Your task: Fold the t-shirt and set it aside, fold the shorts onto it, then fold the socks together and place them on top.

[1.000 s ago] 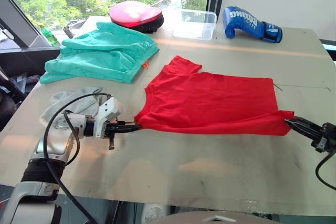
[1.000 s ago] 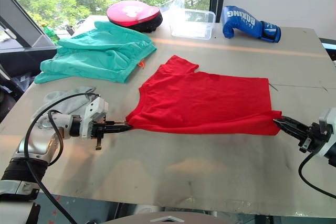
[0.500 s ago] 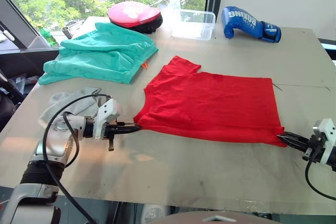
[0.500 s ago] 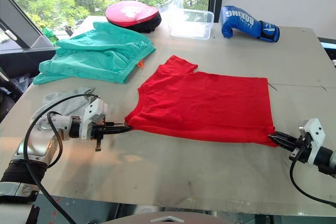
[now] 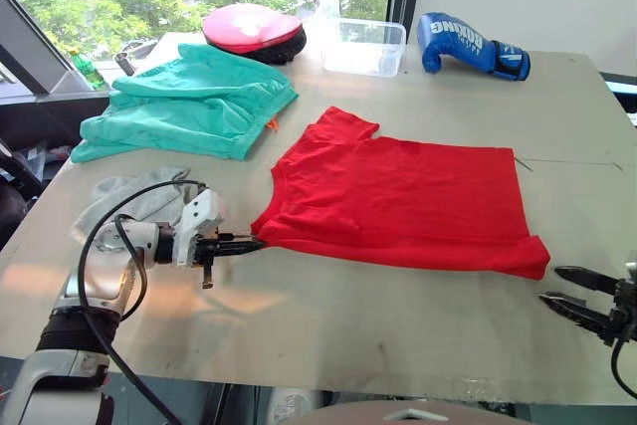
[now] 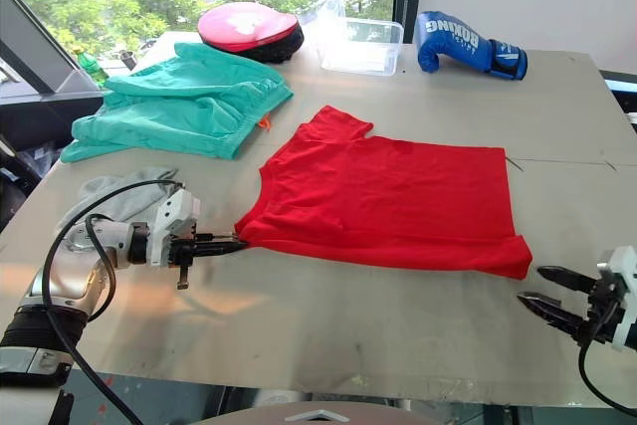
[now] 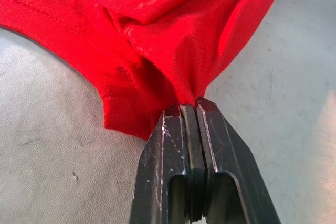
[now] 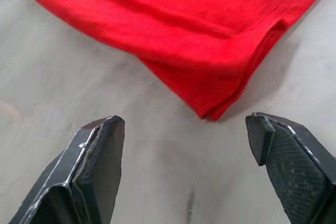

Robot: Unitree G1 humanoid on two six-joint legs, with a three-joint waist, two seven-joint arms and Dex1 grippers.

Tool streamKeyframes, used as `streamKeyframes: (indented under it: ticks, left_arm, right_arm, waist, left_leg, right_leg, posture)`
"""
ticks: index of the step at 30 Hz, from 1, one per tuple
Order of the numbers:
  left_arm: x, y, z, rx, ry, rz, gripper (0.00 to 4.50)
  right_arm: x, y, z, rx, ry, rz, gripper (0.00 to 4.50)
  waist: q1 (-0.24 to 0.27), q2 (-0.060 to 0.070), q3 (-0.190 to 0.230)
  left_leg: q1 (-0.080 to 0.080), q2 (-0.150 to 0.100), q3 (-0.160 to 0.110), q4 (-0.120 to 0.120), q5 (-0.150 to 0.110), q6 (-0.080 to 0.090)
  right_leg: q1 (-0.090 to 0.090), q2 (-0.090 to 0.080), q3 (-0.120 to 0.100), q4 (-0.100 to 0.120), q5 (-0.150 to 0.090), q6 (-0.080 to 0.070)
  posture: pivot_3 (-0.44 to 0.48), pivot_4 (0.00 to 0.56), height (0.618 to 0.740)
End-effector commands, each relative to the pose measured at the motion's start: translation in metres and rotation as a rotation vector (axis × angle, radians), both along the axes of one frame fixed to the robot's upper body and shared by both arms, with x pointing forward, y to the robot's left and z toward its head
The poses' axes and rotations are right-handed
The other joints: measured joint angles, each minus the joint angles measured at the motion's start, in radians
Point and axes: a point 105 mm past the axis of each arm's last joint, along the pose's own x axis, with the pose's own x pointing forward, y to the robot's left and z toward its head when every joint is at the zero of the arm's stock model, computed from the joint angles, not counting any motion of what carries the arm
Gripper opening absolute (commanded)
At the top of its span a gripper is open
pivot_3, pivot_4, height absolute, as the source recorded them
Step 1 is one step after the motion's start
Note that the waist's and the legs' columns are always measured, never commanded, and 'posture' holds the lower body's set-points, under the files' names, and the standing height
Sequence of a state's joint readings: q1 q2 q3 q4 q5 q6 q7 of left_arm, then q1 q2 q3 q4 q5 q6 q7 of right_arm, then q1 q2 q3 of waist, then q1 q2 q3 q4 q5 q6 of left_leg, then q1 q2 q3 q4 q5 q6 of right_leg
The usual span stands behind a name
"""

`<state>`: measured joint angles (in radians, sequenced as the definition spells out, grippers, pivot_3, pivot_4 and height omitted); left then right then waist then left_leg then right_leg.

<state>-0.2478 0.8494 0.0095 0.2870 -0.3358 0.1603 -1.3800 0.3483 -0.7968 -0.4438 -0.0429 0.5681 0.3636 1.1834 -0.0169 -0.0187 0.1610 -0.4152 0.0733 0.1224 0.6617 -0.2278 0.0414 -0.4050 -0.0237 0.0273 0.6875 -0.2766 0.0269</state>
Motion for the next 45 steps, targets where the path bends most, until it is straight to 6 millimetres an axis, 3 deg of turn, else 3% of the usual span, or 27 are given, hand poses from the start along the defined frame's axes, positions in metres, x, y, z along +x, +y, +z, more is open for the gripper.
streamKeyframes:
  ticks: [1, 3, 5, 12, 22, 27, 33, 34, 35, 37, 44, 45]
  left_arm:
    - [0.002, 0.006, -0.002, 0.029, 0.003, 0.021, 0.00]
    - [0.003, 0.006, -0.002, 0.031, 0.000, 0.021, 0.00]
    - [0.004, 0.007, -0.001, 0.033, -0.002, 0.022, 0.00]
    - [0.003, 0.009, -0.002, 0.037, -0.006, 0.030, 0.00]
    - [0.012, 0.015, 0.006, 0.012, -0.047, 0.091, 0.00]
    - [0.002, 0.012, 0.004, -0.004, -0.024, 0.053, 0.00]
    - [-0.022, 0.012, -0.005, 0.030, 0.035, -0.031, 0.00]
    - [-0.027, 0.013, -0.006, 0.036, 0.048, -0.045, 0.00]
    - [-0.029, 0.014, -0.007, 0.041, 0.058, -0.052, 0.00]
    - [-0.036, 0.016, -0.009, 0.055, 0.074, -0.063, 0.00]
    - [-0.043, 0.018, -0.013, 0.061, 0.099, -0.076, 0.00]
    - [-0.047, 0.017, -0.013, 0.057, 0.124, -0.092, 0.00]
  right_arm:
    - [0.011, 0.006, 0.003, -0.003, -0.053, -0.007, 3.92]
    - [0.016, 0.009, 0.004, 0.013, -0.064, -0.014, 3.92]
    - [0.017, 0.010, 0.004, 0.011, -0.070, -0.008, 3.37]
    - [0.015, -0.002, 0.008, -0.072, -0.134, 0.018, 0.05]
    - [0.011, -0.018, 0.030, -0.309, -0.436, 0.195, 0.05]
    - [-0.011, -0.011, 0.004, -0.450, -0.443, 0.426, 0.05]
    - [-0.017, -0.004, -0.014, -0.444, -0.381, 0.459, 0.05]
    - [-0.019, -0.003, -0.015, -0.439, -0.369, 0.466, 0.53]
    - [-0.020, -0.002, -0.015, -0.435, -0.360, 0.470, 0.53]
    - [-0.027, -0.004, -0.014, -0.424, -0.316, 0.477, 1.25]
    - [-0.051, -0.005, -0.008, -0.226, -0.013, 0.334, 4.45]
    - [-0.052, -0.006, -0.006, -0.212, 0.004, 0.315, 4.45]
  waist:
    - [0.001, 0.000, 0.000]
    - [0.002, 0.000, 0.000]
    - [0.004, 0.000, 0.000]
    - [0.005, 0.000, 0.000]
    - [0.005, 0.001, 0.000]
    - [0.004, 0.000, 0.000]
    - [0.001, 0.001, -0.001]
    - [0.000, 0.000, -0.001]
    - [-0.002, -0.001, -0.003]
    - [0.000, 0.000, -0.005]
    - [0.007, 0.002, -0.013]
    - [0.005, 0.002, -0.013]
  left_leg:
    - [0.000, 0.000, 0.000, 0.000, 0.000, 0.000]
    - [0.000, 0.000, 0.000, 0.000, 0.000, 0.000]
    - [0.000, 0.000, 0.000, 0.000, 0.000, 0.000]
    - [-0.001, 0.000, 0.000, 0.000, 0.000, 0.000]
    - [0.000, 0.000, 0.000, 0.000, 0.000, 0.000]
    - [0.000, 0.000, 0.000, 0.000, 0.000, 0.000]
    - [0.000, 0.000, 0.001, -0.001, 0.000, 0.000]
    - [0.000, 0.000, 0.001, -0.001, 0.000, 0.000]
    - [0.000, 0.000, 0.001, -0.001, 0.000, 0.000]
    - [0.001, 0.000, 0.002, -0.004, 0.000, 0.000]
    - [0.001, 0.000, 0.000, -0.010, 0.000, 0.000]
    - [0.001, 0.000, 0.000, -0.010, 0.000, 0.000]
  right_leg:
    - [0.000, 0.000, 0.000, 0.000, 0.000, 0.000]
    - [0.000, 0.000, 0.000, 0.000, 0.000, 0.000]
    - [0.000, 0.000, 0.000, 0.000, 0.000, 0.000]
    - [0.000, 0.000, -0.001, -0.001, 0.000, 0.000]
    - [0.000, 0.005, -0.001, -0.001, 0.001, 0.001]
    - [0.000, 0.005, -0.001, -0.001, 0.001, 0.003]
    - [0.000, 0.004, 0.000, -0.002, 0.002, 0.003]
    - [0.000, 0.003, 0.000, -0.002, 0.001, 0.003]
    - [0.000, 0.002, 0.000, -0.002, 0.001, 0.003]
    - [0.000, 0.000, 0.000, -0.004, 0.000, 0.000]
    - [0.001, -0.003, 0.002, -0.009, -0.001, -0.003]
    - [0.001, -0.003, 0.002, -0.009, -0.001, -0.003]
  posture:
    - [0.000, 0.150, 0.735]
    - [0.000, 0.150, 0.735]
    - [0.000, 0.150, 0.735]
    - [0.000, 0.150, 0.735]
    - [0.000, 0.150, 0.735]
    - [0.000, 0.150, 0.735]
    - [0.000, 0.150, 0.735]
    - [0.000, 0.150, 0.735]
    - [0.000, 0.150, 0.735]
    - [0.000, 0.150, 0.735]
    - [0.000, 0.150, 0.735]
    - [0.000, 0.150, 0.735]
